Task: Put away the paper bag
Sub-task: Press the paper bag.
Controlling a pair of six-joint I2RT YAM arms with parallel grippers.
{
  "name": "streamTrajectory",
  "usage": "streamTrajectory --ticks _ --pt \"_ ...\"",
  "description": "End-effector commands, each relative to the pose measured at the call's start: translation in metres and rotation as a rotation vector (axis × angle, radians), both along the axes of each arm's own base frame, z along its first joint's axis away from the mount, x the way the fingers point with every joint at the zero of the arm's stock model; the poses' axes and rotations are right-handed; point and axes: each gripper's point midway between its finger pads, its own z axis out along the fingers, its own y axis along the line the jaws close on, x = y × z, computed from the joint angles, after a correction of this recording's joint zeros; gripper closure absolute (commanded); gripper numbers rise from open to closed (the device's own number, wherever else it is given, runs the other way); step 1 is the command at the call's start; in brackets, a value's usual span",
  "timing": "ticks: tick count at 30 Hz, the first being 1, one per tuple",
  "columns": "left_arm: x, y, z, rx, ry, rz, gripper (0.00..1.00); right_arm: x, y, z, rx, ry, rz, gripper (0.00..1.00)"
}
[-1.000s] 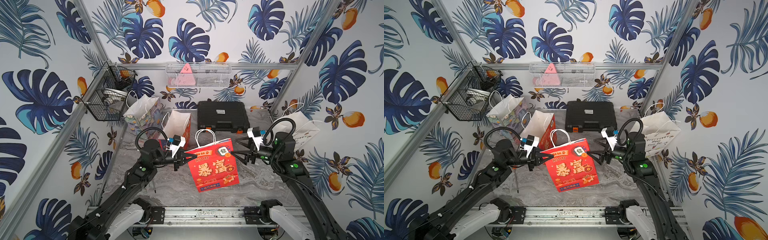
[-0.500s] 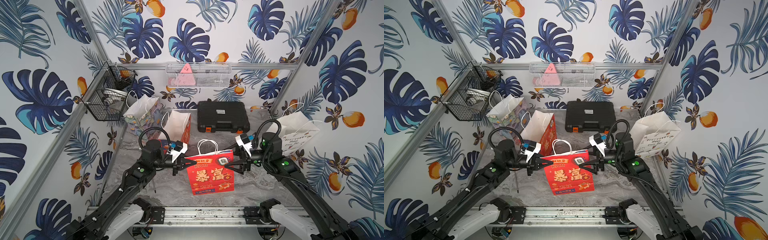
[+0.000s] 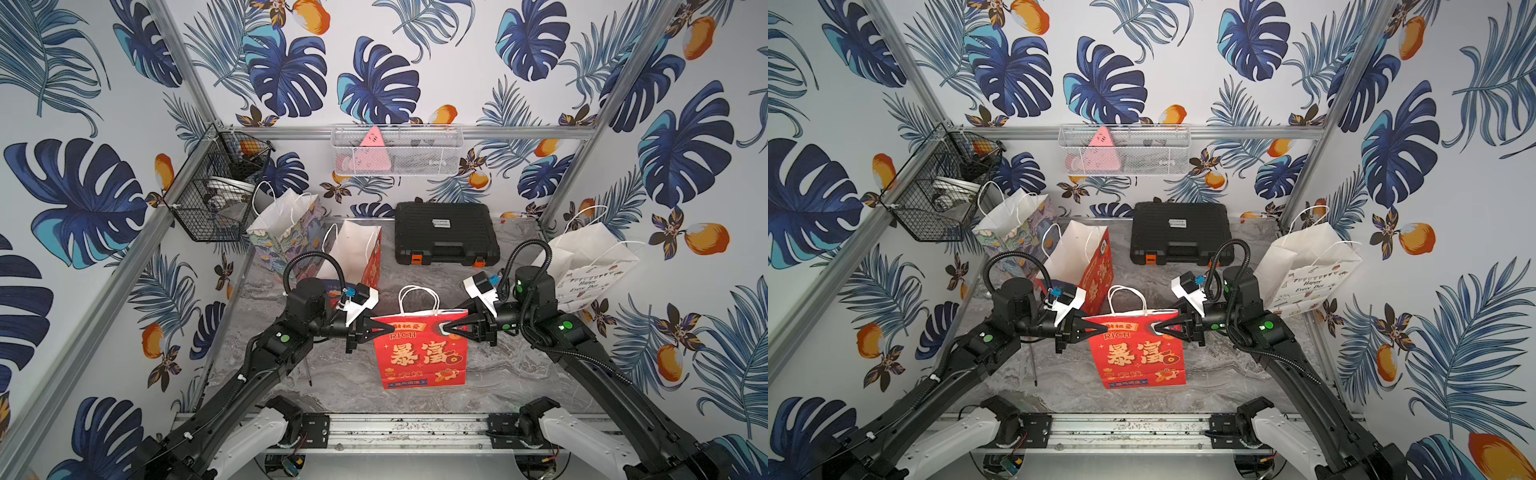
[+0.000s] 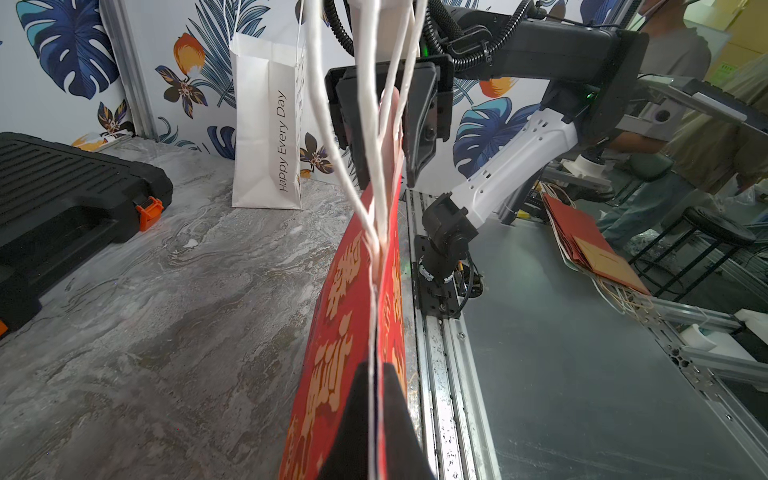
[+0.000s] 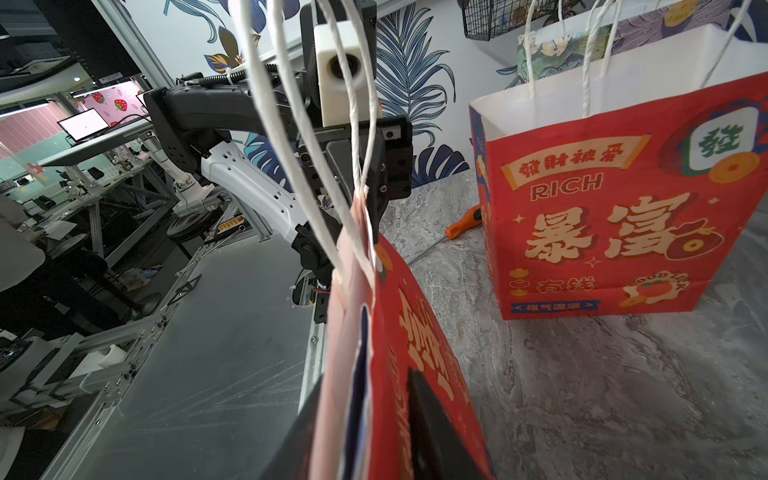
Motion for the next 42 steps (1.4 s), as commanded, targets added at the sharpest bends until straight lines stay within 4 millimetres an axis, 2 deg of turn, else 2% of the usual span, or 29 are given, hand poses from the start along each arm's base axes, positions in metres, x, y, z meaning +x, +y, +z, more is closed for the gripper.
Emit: streamTrajectory --ticks 1,4,5,9,11,14,16,20,23,26,31,33,34,36,38,39,40,42 --pt "0.000 -0.001 0.008 -0.015 -0.009 -0.003 1.00 -0.001 0.001 0.002 0.008 -0.023 0.019 0.86" --pt "0.002 0.000 0.008 -0.010 0.002 0.012 1.00 0.001 0.002 0.002 0.003 -0.029 0.016 1.00" --pt "0.004 0.000 0.008 -0.007 0.007 0.026 0.98 0.001 0.002 0.003 0.004 -0.037 0.015 1.00" --pt "0.012 0.004 0.012 -0.031 0.032 0.107 0.68 0.004 0.001 0.010 0.014 -0.072 -0.011 1.00" --pt "0.016 0.006 0.018 -0.092 0.064 0.148 0.49 0.004 0.001 0.017 0.030 -0.097 -0.023 1.00" --pt "0.017 0.007 0.027 -0.195 0.114 0.172 0.30 0.002 -0.001 0.026 0.052 -0.129 -0.029 1.00" --pt "0.017 0.007 0.034 -0.263 0.144 0.164 0.23 0.001 -0.001 0.029 0.059 -0.139 -0.031 1.00" --pt "0.019 0.007 0.045 -0.357 0.169 0.153 0.26 0.002 0.000 0.028 0.053 -0.141 -0.026 1.00" --pt "0.018 0.005 0.047 -0.373 0.171 0.124 0.36 0.004 0.000 0.031 0.061 -0.152 -0.040 1.00" --pt "0.014 0.005 0.050 -0.386 0.154 0.103 0.54 0.008 0.000 0.035 0.076 -0.159 -0.060 1.00" --pt "0.013 0.008 0.048 -0.377 0.115 0.123 0.91 0.010 0.001 0.033 0.070 -0.139 -0.064 1.00" --pt "0.014 0.008 0.045 -0.365 0.104 0.129 0.99 0.010 0.001 0.035 0.074 -0.137 -0.060 1.00" --pt "0.014 0.007 0.043 -0.355 0.101 0.131 1.00 0.009 0.001 0.036 0.077 -0.134 -0.060 1.00" --pt "0.014 0.007 0.040 -0.334 0.094 0.131 0.98 0.008 0.000 0.040 0.086 -0.143 -0.061 1.00" --pt "0.013 0.007 0.036 -0.310 0.088 0.131 0.64 0.007 -0.001 0.045 0.097 -0.151 -0.069 1.00" --pt "0.011 0.007 0.035 -0.298 0.082 0.130 0.52 0.006 -0.001 0.047 0.103 -0.155 -0.074 1.00" --pt "0.010 0.007 0.032 -0.281 0.084 0.127 0.46 0.006 -0.002 0.050 0.110 -0.164 -0.080 1.00" --pt "0.005 0.006 0.027 -0.251 0.090 0.108 0.42 0.005 -0.003 0.055 0.119 -0.179 -0.089 1.00"
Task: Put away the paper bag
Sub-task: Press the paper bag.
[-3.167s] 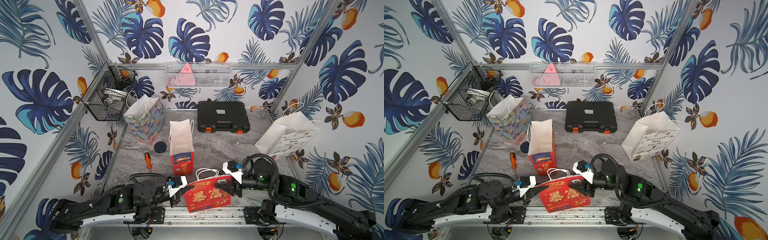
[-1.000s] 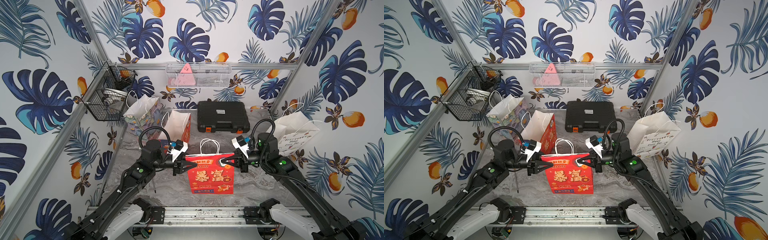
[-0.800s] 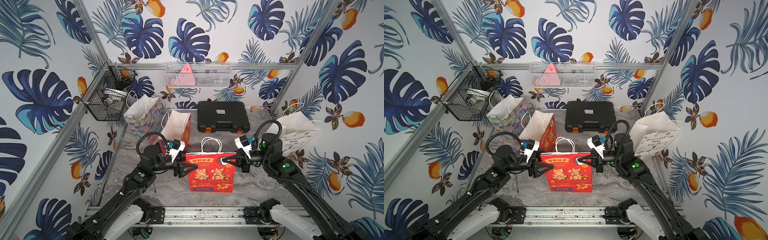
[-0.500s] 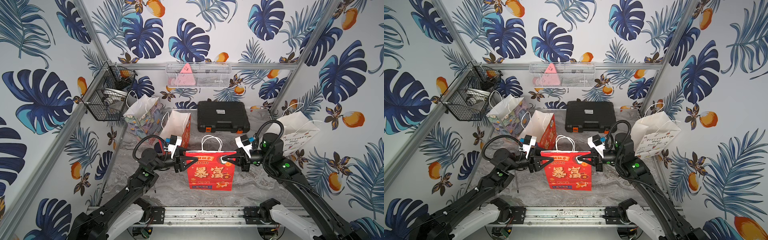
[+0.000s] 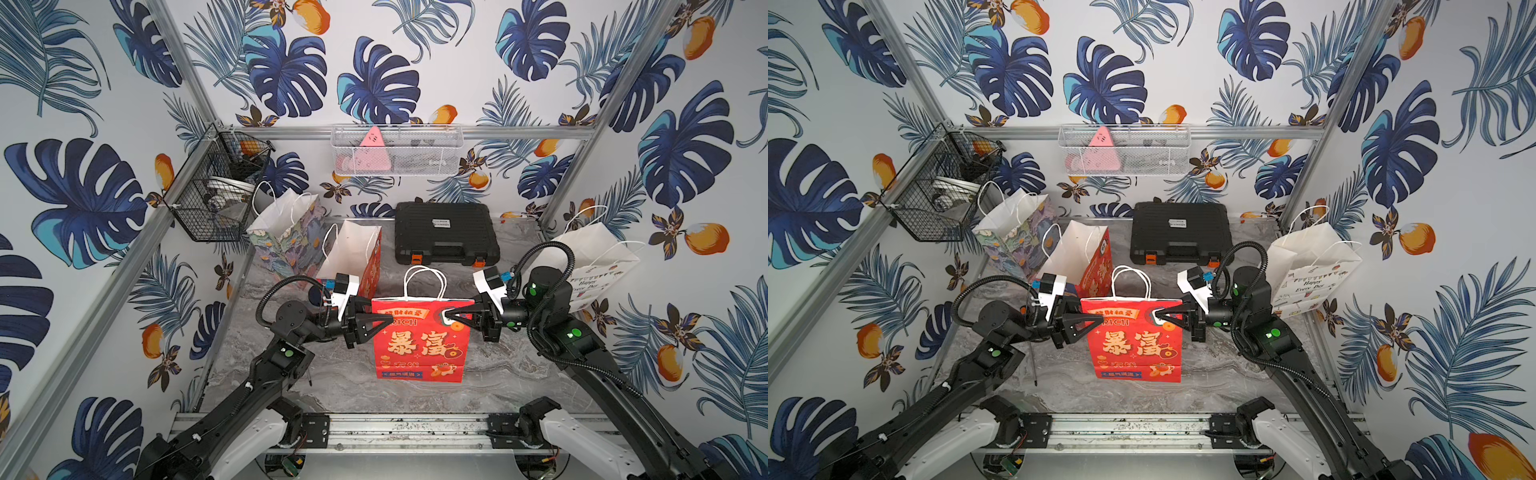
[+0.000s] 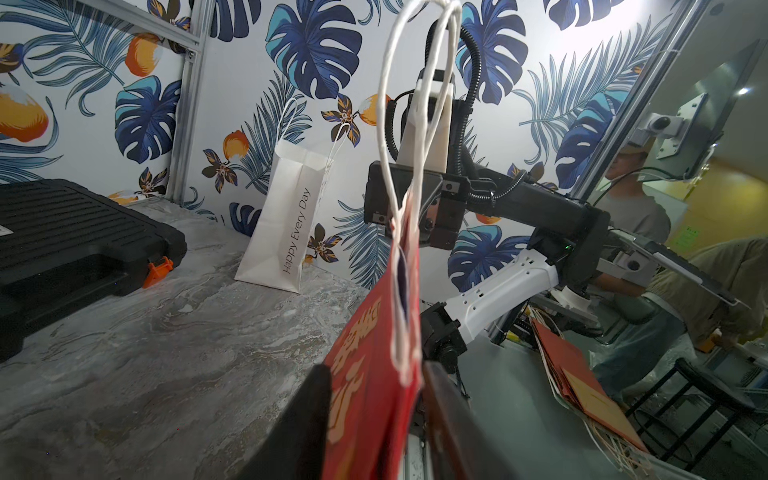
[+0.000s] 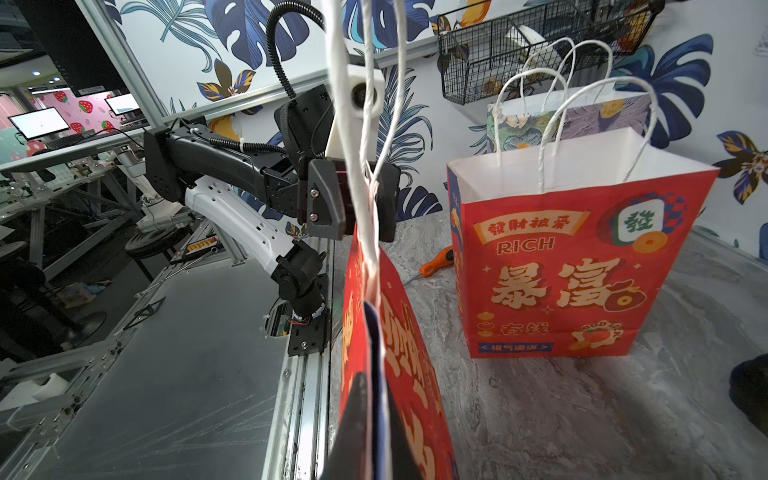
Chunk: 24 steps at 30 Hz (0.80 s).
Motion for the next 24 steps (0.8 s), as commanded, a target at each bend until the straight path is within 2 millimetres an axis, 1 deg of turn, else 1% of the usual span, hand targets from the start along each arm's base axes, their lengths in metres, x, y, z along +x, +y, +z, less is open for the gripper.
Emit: streamTrajectory --ticks 1,3,5,6,7,10,12,14,15,16,18,19,20,22,23,24 --pt "-0.008 -0.002 -0.013 0.072 -0.012 -0.044 0.42 0.001 -0.001 0.017 0.039 -0.065 -0.016 1.00" --pt "-0.014 -0.003 -0.022 0.112 -0.002 -0.073 0.44 0.003 -0.001 0.019 0.044 -0.072 -0.026 1.00" --pt "-0.018 -0.003 -0.029 0.150 0.001 -0.088 0.49 0.005 -0.001 0.020 0.049 -0.073 -0.036 1.00" --pt "-0.020 -0.002 -0.033 0.171 0.010 -0.091 0.55 0.007 -0.001 0.021 0.053 -0.073 -0.041 1.00" --pt "-0.021 -0.001 -0.034 0.183 0.000 -0.090 0.64 0.008 -0.001 0.022 0.058 -0.077 -0.046 1.00" --pt "-0.024 0.000 -0.035 0.204 -0.020 -0.089 0.83 0.011 -0.001 0.023 0.067 -0.080 -0.062 1.00" --pt "-0.025 0.001 -0.034 0.209 -0.030 -0.088 0.89 0.013 -0.001 0.023 0.068 -0.080 -0.068 1.00" --pt "-0.026 0.001 -0.034 0.211 -0.030 -0.090 0.91 0.013 -0.001 0.025 0.070 -0.084 -0.070 1.00" --pt "-0.026 0.001 -0.035 0.212 -0.025 -0.091 0.89 0.013 -0.001 0.025 0.074 -0.084 -0.069 1.00" --pt "-0.026 0.001 -0.036 0.214 -0.020 -0.091 0.80 0.012 -0.001 0.027 0.078 -0.088 -0.068 1.00" --pt "-0.026 0.002 -0.042 0.224 -0.006 -0.089 0.48 0.011 -0.001 0.029 0.089 -0.093 -0.064 1.00" --pt "-0.027 0.002 -0.044 0.227 -0.001 -0.095 0.40 0.010 -0.001 0.031 0.096 -0.096 -0.062 1.00" --pt "-0.029 0.001 -0.046 0.227 0.004 -0.103 0.36 0.009 -0.001 0.033 0.104 -0.095 -0.060 1.00" --pt "-0.033 0.001 -0.049 0.221 0.019 -0.128 0.33 0.009 -0.001 0.036 0.123 -0.099 -0.062 1.00" --pt "-0.033 0.001 -0.050 0.219 0.024 -0.133 0.34 0.009 -0.001 0.037 0.131 -0.097 -0.060 1.00" --pt "-0.035 0.000 -0.051 0.219 0.025 -0.142 0.39 0.010 -0.001 0.039 0.139 -0.096 -0.062 1.00"
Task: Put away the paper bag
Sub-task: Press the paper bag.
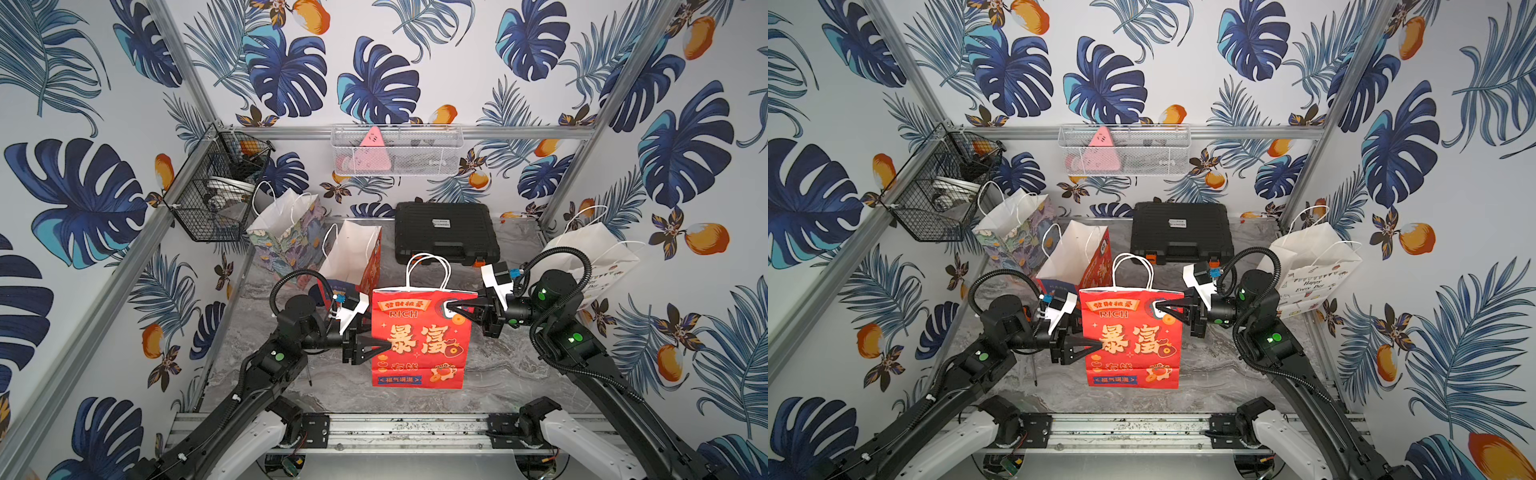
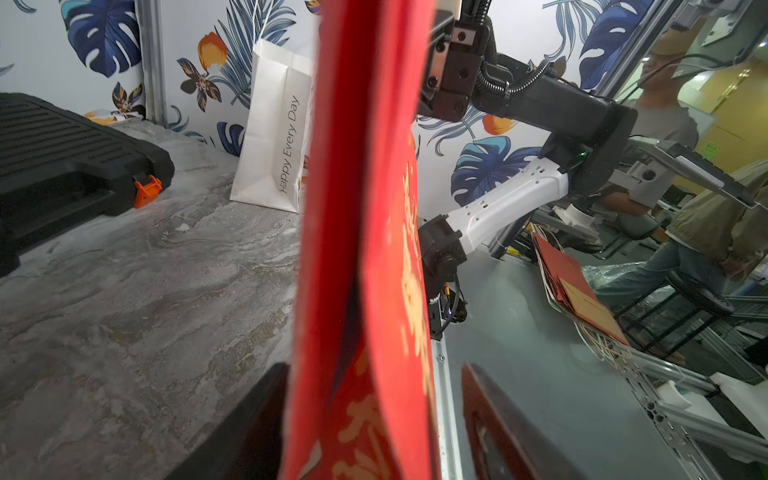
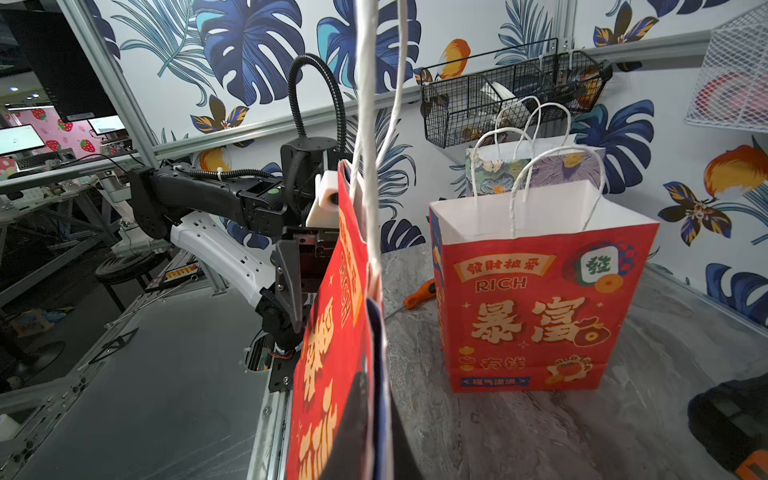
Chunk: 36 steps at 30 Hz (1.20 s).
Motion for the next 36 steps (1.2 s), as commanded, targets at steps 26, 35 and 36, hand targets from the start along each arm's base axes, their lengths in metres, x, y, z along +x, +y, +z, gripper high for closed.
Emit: streamTrajectory --ticks 26,35,36 --pt "-0.024 0.001 -0.024 0.092 0.012 -0.071 0.83 0.003 -0.004 0.021 0.084 -0.085 -0.049 1.00" --pt "-0.020 0.002 -0.026 0.115 0.017 -0.054 0.39 0.003 -0.005 0.018 0.073 -0.086 -0.058 1.00" --pt "-0.020 0.002 -0.027 0.120 0.020 -0.055 0.39 0.003 -0.005 0.018 0.072 -0.091 -0.063 1.00"
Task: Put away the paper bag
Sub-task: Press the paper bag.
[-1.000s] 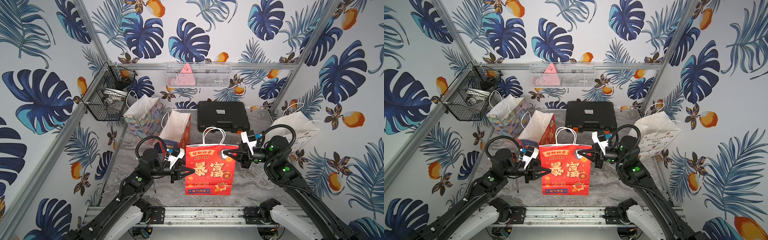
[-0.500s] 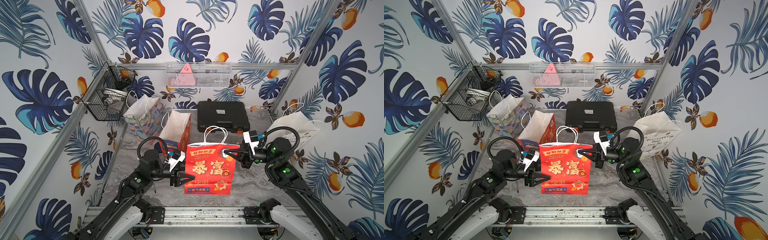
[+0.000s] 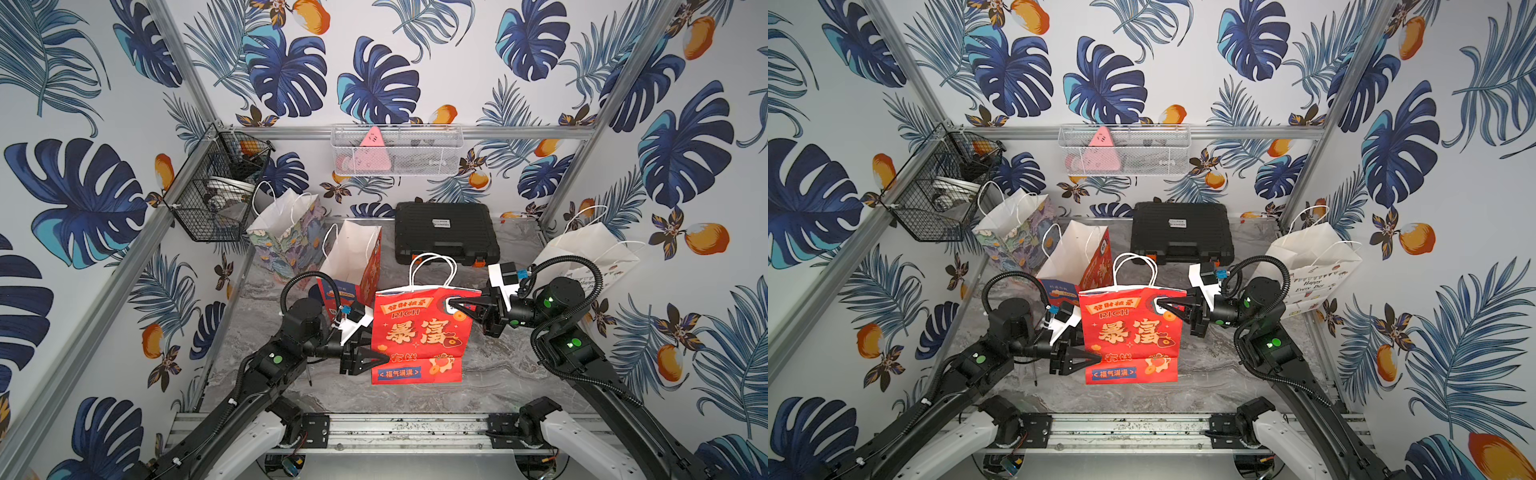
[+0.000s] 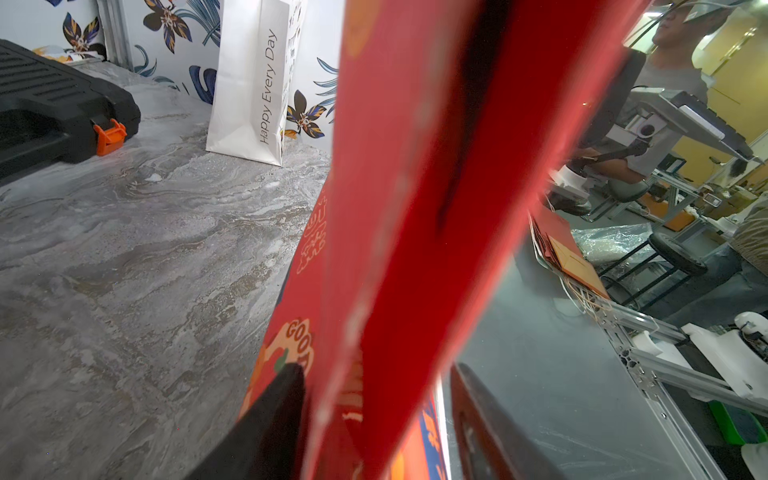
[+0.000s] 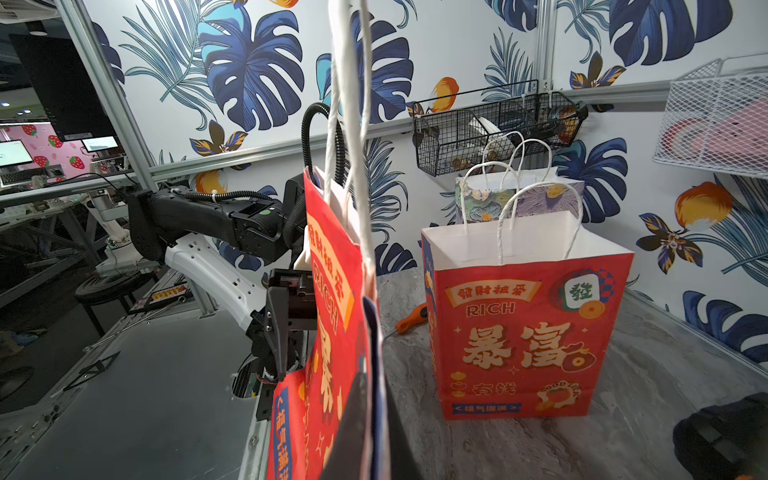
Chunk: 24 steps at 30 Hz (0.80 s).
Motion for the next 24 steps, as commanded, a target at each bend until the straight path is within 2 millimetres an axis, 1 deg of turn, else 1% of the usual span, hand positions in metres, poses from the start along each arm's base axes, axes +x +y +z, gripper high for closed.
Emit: streamTrajectory --ticks 1,4,7,8,9,12,15,16,17,20,21,24 --pt "-0.001 0.000 -0.004 0.020 -0.002 -0.010 0.38 0.002 -0.002 0.007 0.010 -0.048 -0.027 1.00" --pt "-0.002 0.000 -0.008 0.039 0.002 -0.009 0.38 0.005 -0.003 0.008 0.004 -0.059 -0.052 1.00" --pt "-0.001 0.001 -0.011 0.058 -0.002 -0.004 0.45 0.006 -0.005 0.009 0.003 -0.069 -0.068 1.00" --pt "-0.001 0.001 -0.011 0.063 -0.002 -0.003 0.46 0.007 -0.005 0.010 0.004 -0.073 -0.074 1.00" --pt "-0.001 0.001 -0.011 0.064 -0.004 -0.004 0.44 0.007 -0.005 0.010 0.004 -0.073 -0.076 1.00" --pt "0.002 0.001 -0.014 0.078 -0.007 0.012 0.31 0.008 -0.005 0.011 0.010 -0.075 -0.083 1.00" --pt "0.007 0.001 -0.017 0.096 -0.009 0.031 0.29 0.006 -0.005 0.012 0.015 -0.075 -0.073 1.00" --pt "0.009 0.001 -0.017 0.100 -0.012 0.035 0.31 0.006 -0.005 0.011 0.014 -0.072 -0.069 1.00" --pt "0.010 0.002 -0.018 0.107 -0.014 0.042 0.35 0.006 -0.004 0.010 0.013 -0.067 -0.064 1.00" --pt "0.015 0.002 -0.016 0.114 -0.033 0.059 0.55 0.005 -0.003 0.006 0.006 -0.057 -0.049 1.00" --pt "0.015 0.002 -0.013 0.108 -0.039 0.058 0.60 0.005 -0.003 0.005 0.002 -0.054 -0.047 1.00" --pt "0.014 0.000 0.001 0.066 -0.058 0.052 0.69 0.004 -0.002 -0.003 -0.019 -0.038 -0.037 1.00"
